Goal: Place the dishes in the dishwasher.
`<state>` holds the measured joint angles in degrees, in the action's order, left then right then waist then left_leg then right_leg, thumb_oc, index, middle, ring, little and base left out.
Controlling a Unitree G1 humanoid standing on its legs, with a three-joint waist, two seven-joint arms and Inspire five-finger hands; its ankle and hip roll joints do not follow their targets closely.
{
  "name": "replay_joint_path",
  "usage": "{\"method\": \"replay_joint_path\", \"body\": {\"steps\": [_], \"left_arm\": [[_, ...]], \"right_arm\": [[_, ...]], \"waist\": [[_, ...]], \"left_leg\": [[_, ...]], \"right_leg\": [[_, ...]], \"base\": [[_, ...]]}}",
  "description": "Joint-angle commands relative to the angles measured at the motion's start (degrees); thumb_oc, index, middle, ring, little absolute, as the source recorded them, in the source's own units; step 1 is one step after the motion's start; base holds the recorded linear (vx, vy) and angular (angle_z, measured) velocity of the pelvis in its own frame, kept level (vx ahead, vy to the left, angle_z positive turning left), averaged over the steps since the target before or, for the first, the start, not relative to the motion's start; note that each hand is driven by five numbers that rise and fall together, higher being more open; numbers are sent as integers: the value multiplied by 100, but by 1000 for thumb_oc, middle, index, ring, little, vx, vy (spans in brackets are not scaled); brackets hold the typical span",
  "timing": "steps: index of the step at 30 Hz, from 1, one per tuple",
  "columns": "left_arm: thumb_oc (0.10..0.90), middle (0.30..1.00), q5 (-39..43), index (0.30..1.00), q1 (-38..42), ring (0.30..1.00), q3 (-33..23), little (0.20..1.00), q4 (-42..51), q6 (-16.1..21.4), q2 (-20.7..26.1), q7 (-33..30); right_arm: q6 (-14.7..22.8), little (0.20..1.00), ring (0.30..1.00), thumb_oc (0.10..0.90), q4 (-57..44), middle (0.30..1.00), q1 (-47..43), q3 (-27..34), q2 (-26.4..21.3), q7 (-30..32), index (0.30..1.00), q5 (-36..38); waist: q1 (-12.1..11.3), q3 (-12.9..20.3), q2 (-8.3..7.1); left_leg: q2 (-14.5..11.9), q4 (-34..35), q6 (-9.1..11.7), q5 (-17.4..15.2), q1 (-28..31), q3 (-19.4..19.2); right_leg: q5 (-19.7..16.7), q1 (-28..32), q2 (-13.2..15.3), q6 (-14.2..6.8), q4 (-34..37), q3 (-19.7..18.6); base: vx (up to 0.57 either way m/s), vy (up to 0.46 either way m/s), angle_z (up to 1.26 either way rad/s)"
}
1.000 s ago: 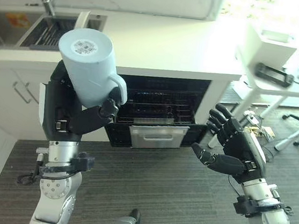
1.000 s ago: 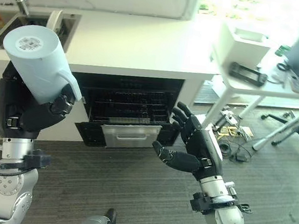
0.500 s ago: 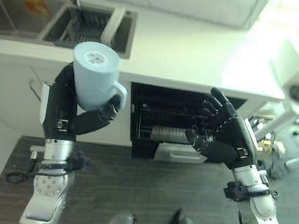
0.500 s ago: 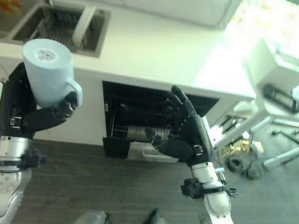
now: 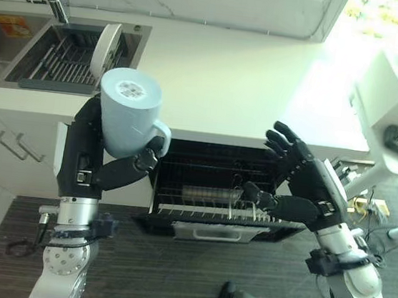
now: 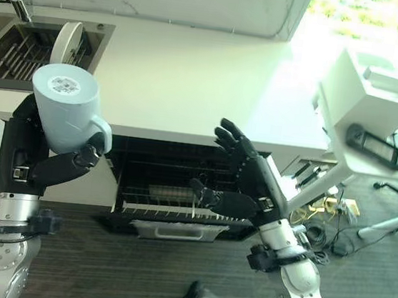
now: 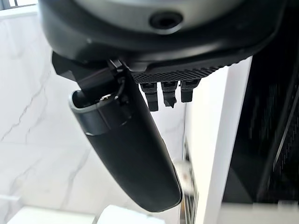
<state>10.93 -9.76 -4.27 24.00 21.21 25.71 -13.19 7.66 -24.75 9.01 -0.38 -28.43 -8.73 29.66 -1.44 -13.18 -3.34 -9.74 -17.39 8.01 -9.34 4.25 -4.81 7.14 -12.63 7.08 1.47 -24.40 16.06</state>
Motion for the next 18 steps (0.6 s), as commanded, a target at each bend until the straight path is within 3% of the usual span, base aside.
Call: {"method": "replay_joint_path", "body": {"steps": [1, 2, 3, 5, 8, 13, 18], "left_arm": [[400, 300, -21, 300, 508, 300, 31, 300, 372, 628, 143, -123], [400, 300, 64, 300, 537, 300, 106, 300, 353, 688, 123, -52], [400, 300, 62, 300, 513, 300, 119, 300, 316, 789, 63, -108], [400, 300, 111, 300, 403, 300, 61, 300, 288, 853, 28, -58], [400, 300, 92, 300, 414, 300, 95, 300, 177, 856, -16, -30], [400, 300, -461, 300, 711, 300, 404, 300, -123, 789, 19, -561], [400, 300, -866, 300, 890, 300, 578, 300, -500, 809, 38, -922]], "right_arm": [[559, 900, 900, 800, -484, 900, -84, 256, -71, -96, 900, 352], [577, 900, 900, 800, -490, 900, -55, 277, -107, -25, 900, 282], [542, 900, 900, 800, -460, 900, -144, 212, -147, 124, 900, 227], [499, 900, 900, 800, -401, 900, -180, 154, -88, 125, 900, 153], [436, 900, 900, 800, -377, 900, -190, 78, 24, 92, 900, 45], [309, 900, 900, 800, -375, 900, -267, 79, 20, -306, 900, 585], [133, 900, 900, 800, -327, 900, -510, 19, 124, -595, 900, 1230]], "waist": [[172, 563, -31], [179, 506, -88], [150, 411, 17], [160, 442, 137], [194, 528, 234], [321, 670, 197], [274, 717, 173]], "left_leg": [[369, 20, -475, 201, -145, -557], [431, 20, -508, 288, -218, -798], [714, 20, -669, -241, -407, -708], [714, 20, -703, -452, -566, -634], [581, 20, -596, -459, -768, -610], [509, 20, -551, -574, -724, -587], [527, 20, -563, -636, -689, -526]], "right_leg": [[51, 356, 462, -784, 721, -175], [118, 475, 496, -752, 721, -162], [203, 579, 341, -798, 721, -181], [252, 584, 166, -797, 721, -207], [341, 610, 14, -756, 721, -131], [374, 674, 17, -746, 721, -9], [412, 785, 68, -749, 721, 107]], "base": [[141, -255, -16], [175, -213, 5], [169, -159, 8], [118, -33, 7], [74, -14, -5], [72, 54, 25], [44, 96, 6]]}}
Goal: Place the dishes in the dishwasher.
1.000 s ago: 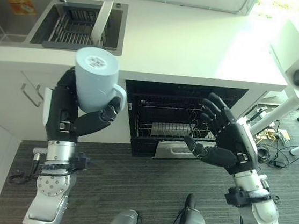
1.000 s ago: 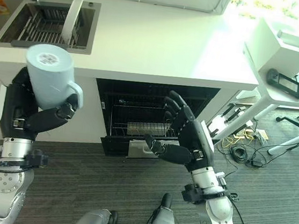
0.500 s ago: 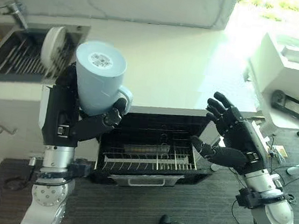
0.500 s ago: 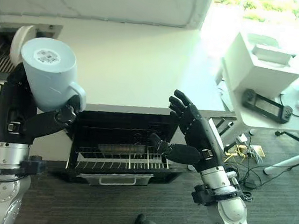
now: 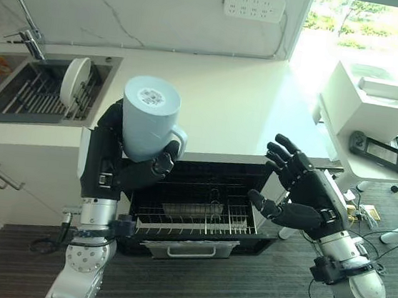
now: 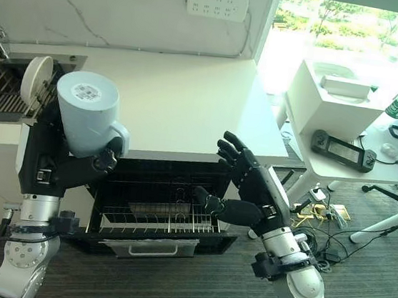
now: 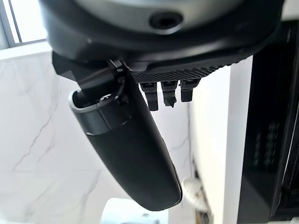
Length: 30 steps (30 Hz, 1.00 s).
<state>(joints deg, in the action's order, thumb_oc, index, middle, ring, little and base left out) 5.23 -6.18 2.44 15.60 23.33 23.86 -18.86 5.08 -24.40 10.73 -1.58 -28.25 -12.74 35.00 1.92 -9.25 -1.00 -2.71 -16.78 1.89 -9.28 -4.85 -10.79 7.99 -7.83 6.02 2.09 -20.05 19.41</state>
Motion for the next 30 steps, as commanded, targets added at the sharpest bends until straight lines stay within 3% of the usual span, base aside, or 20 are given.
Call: {"method": "replay_joint_path", "body": {"steps": [1, 6, 12, 25, 30], "left_arm": [[400, 300, -359, 300, 568, 300, -50, 300, 249, 584, 221, -344], [400, 300, -1342, 300, 799, 300, 263, 300, -211, 621, 326, -933], [400, 300, -2108, 300, 1064, 300, 552, 300, -494, 586, 406, -1319], [400, 300, -3020, 300, 1359, 300, 1174, 300, -692, 624, 460, -1634], [400, 300, -3317, 300, 1468, 300, 1399, 300, -655, 524, 512, -1739]], "right_arm": [[360, 900, 900, 800, -362, 900, -743, 114, 139, -239, 900, 868], [127, 900, 900, 800, -373, 900, -1059, -86, 312, -376, 900, 1420], [129, 900, 900, 800, -317, 900, -1312, -311, 403, -313, 900, 1575], [-64, 900, 900, 800, -141, 900, -1722, -784, 500, 68, 900, 1648], [-397, 900, 900, 800, -47, 900, -1803, -896, 459, 404, 900, 1408]], "waist": [[-83, 327, -70], [-170, 348, -149], [-217, 359, -190], [-327, 421, -195], [-310, 441, -195]], "left_leg": [[-172, -41, 44, -644, 218, 89], [-79, -41, -46, -721, 247, 158], [-30, -41, -107, -773, 280, 156], [18, -41, -196, -874, 362, 138], [2, -41, -204, -892, 383, 101]], "right_leg": [[321, 322, 187, -817, 286, -201], [270, 357, 239, -876, 286, -159], [250, 390, 254, -908, 286, -172], [269, 448, 251, -925, 286, -258], [294, 470, 230, -920, 286, -295]], "base": [[62, 108, 11], [20, 88, 6], [-2, 37, 5], [2, 5, -3], [0, 0, 0]]}}
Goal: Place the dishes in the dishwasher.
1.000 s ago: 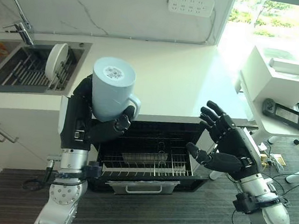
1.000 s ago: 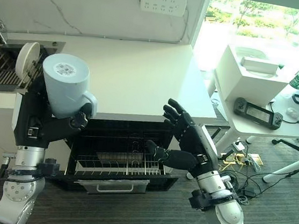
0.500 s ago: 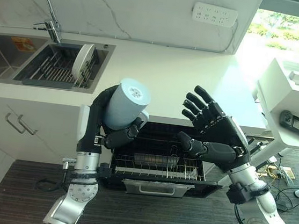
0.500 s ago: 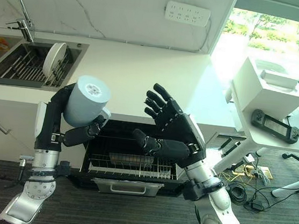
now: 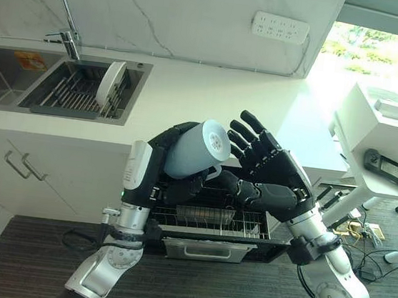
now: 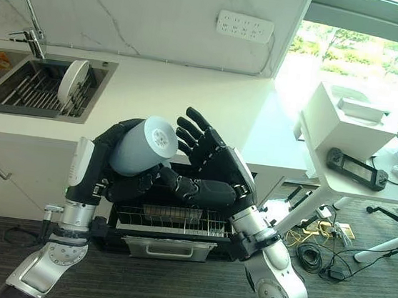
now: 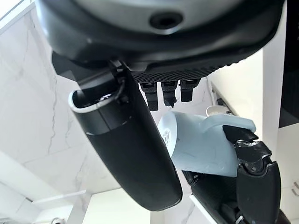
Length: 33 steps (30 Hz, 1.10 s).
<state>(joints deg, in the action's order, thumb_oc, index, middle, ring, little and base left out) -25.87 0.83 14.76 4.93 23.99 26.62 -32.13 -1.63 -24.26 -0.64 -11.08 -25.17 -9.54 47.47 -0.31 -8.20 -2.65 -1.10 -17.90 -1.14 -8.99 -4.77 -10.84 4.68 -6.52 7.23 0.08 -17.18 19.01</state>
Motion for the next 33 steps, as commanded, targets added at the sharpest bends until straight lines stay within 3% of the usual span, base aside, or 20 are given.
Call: {"method": "replay_joint_path", "body": {"steps": [1, 18, 33], "left_arm": [[400, 300, -238, 300, 774, 300, 183, 300, 410, 454, 232, -427], [400, 300, -1304, 300, 1009, 300, 490, 300, 444, 134, 512, -758], [400, 300, -1280, 300, 1030, 300, 745, 300, 360, 143, 504, -587]], "right_arm": [[243, 900, 900, 800, -62, 900, -671, 49, 148, 106, 900, 144], [-415, 900, 900, 800, -74, 900, -830, -96, -72, 556, 900, 48], [-428, 900, 900, 800, -198, 900, -956, -195, -7, 604, 900, 34]], "waist": [[-87, 335, -31], [-18, 358, -13], [-10, 365, 12]], "left_leg": [[-161, 72, 99, -923, 378, 103], [-201, 72, 99, -941, 434, 27], [-218, 72, 102, -934, 445, -8]], "right_leg": [[625, 340, 107, -719, -1, -261], [683, 390, 32, -703, -1, -351], [717, 410, 6, -699, -1, -395]], "base": [[0, 0, 0], [3, 0, -4], [1, 1, -1]]}}
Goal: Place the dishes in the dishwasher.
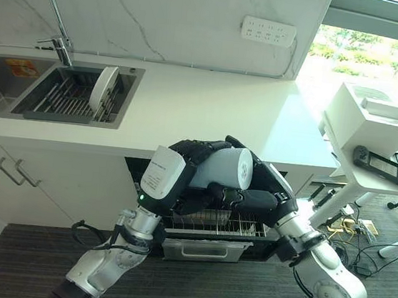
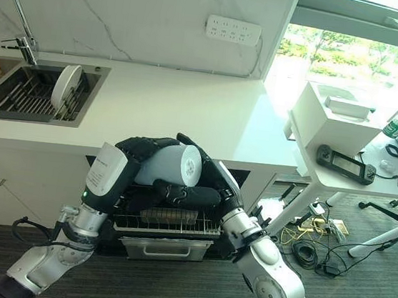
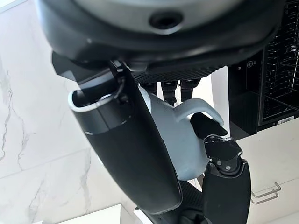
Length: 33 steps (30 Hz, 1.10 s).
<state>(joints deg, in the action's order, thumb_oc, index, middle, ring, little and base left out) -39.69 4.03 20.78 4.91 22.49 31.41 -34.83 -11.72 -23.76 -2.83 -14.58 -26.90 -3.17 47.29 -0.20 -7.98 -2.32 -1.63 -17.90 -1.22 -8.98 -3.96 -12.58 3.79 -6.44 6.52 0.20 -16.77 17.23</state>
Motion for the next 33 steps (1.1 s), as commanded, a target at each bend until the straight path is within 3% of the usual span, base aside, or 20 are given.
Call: {"method": "replay_joint_path", "body": {"steps": [1, 9, 10, 11, 12, 29, 30, 31, 33], "left_arm": [[400, 300, 111, 300, 715, 300, 159, 300, 354, 291, 21, -305], [400, 300, 197, 300, 735, 300, 290, 300, 385, 420, -23, -126], [400, 300, 201, 300, 734, 300, 303, 300, 391, 442, -26, -110], [400, 300, 193, 300, 735, 300, 309, 300, 403, 446, -27, -99], [400, 300, 197, 300, 742, 300, 315, 300, 411, 462, -18, -81], [400, 300, 256, 300, 750, 300, 272, 300, 382, 377, -73, -391], [522, 484, 311, 484, 735, 484, 243, 484, 374, 383, -83, -412], [800, 900, 344, 900, 721, 900, 213, 900, 366, 377, -92, -437], [800, 900, 375, 900, 659, 900, 89, 900, 324, 319, -117, -620]], "right_arm": [[596, 900, 900, 800, -255, 900, -743, 159, 170, -35, 900, 65], [577, 900, 900, 800, -325, 900, -765, 138, 240, -103, 900, 20], [576, 552, 552, 568, -323, 552, -777, 127, 233, -104, 552, 20], [572, 488, 488, 525, -327, 488, -780, 127, 228, -100, 488, 26], [573, 300, 300, 400, -328, 300, -795, 136, 220, -98, 300, 28], [625, 300, 300, 400, -277, 300, -773, 146, 251, 85, 300, 50], [644, 300, 300, 400, -270, 300, -761, 168, 262, 114, 300, 47], [653, 300, 300, 400, -253, 300, -761, 185, 269, 129, 300, 48], [705, 300, 300, 400, -207, 300, -731, 242, 272, 184, 300, 41]], "waist": [[-17, 344, -23], [-15, 344, -23], [-18, 344, -23], [-18, 344, -23], [-19, 343, -21], [4, 348, 3], [0, 347, 5], [-6, 350, 6], [-21, 341, 4]], "left_leg": [[-166, 71, 110, -938, 366, 163], [-166, 71, 101, -943, 361, 147], [-161, 71, 99, -943, 363, 148], [-160, 71, 98, -943, 364, 148], [-164, 71, 100, -940, 363, 146], [-154, 71, 91, -943, 339, 151], [-151, 71, 89, -942, 336, 154], [-150, 71, 90, -940, 334, 156], [-144, 71, 91, -941, 334, 162]], "right_leg": [[807, 401, 77, -710, -42, -218], [818, 399, 69, -709, -42, -222], [819, 401, 66, -708, -42, -225], [819, 402, 64, -708, -42, -227], [816, 401, 65, -708, -42, -227], [797, 362, 61, -720, -42, -280], [798, 361, 59, -720, -42, -284], [796, 359, 59, -719, -42, -282], [792, 362, 65, -717, -42, -272]], "base": [[0, 0, 0], [0, 0, 0], [0, 0, 0], [0, 0, 0], [0, 0, 0], [0, 0, 0], [0, 0, 0], [0, 0, 0], [0, 0, 0]]}}
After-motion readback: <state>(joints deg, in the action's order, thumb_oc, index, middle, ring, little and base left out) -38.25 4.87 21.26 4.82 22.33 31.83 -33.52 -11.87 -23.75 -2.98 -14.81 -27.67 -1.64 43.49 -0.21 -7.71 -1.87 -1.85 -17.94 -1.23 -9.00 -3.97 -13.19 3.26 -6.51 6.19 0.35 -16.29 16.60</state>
